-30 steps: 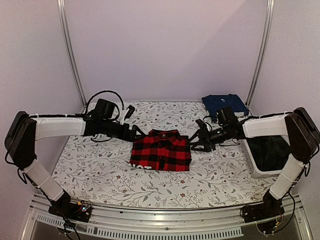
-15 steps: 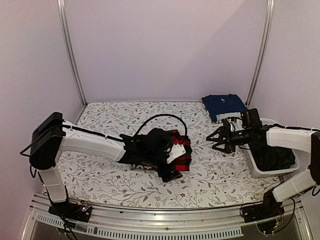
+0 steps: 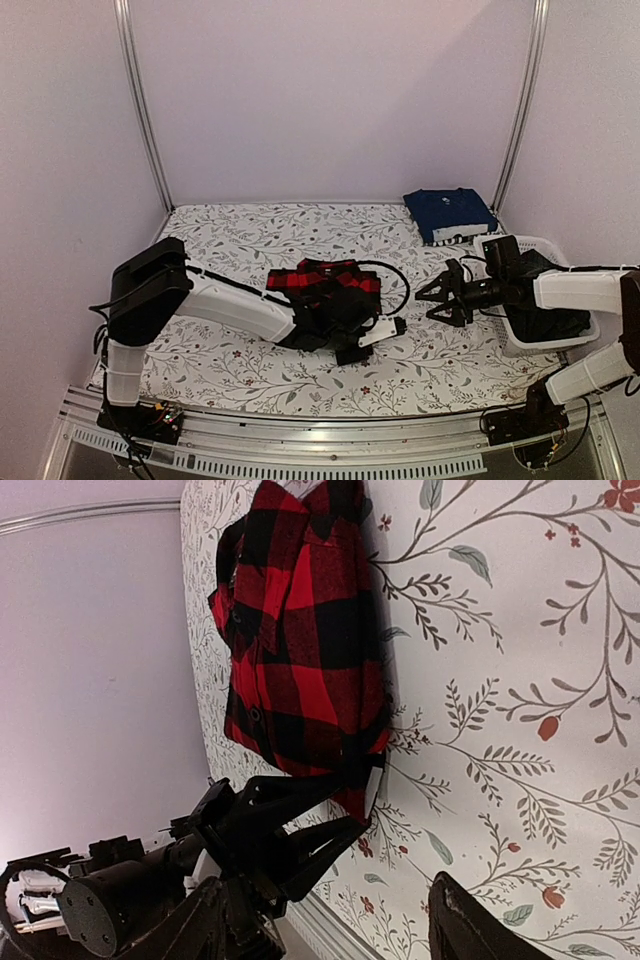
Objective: Fold and stack the mixed laundry pile
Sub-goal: Pick up the square-folded shirt from the center of the board, then place the square-folded shirt at the corner of the board.
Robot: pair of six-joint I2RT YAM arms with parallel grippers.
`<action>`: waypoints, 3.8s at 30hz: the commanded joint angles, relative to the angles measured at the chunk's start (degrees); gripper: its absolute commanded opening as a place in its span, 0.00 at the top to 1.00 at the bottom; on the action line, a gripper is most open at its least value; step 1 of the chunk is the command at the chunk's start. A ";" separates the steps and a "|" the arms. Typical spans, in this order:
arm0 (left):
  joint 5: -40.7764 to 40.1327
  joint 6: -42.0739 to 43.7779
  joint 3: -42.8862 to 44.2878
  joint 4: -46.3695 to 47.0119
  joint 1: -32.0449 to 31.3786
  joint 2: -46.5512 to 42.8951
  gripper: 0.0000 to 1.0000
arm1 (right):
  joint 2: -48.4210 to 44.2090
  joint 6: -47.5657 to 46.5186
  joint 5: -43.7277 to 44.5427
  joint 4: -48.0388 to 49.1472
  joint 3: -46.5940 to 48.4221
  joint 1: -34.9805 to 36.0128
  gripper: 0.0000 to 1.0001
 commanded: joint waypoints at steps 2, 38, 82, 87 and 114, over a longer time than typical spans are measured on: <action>-5.28 0.04 4.89 -0.89 1.41 3.38 0.86 | 0.10 2.01 -0.58 4.67 -1.48 -0.04 0.32; 7.14 -11.46 0.57 6.46 3.49 -9.59 1.00 | 31.73 35.41 6.43 27.24 15.13 15.87 0.68; -3.18 -31.20 -11.86 -5.83 10.37 -26.27 0.00 | 47.21 -59.10 63.89 -40.45 94.59 2.96 1.00; -3.48 -29.15 -10.50 -7.22 10.37 -24.93 0.00 | 46.80 -58.62 61.54 -40.62 95.54 1.20 1.00; -1.81 -29.12 -8.38 -10.03 12.09 -21.72 0.00 | 56.15 -56.38 43.70 -36.89 97.90 -15.52 0.97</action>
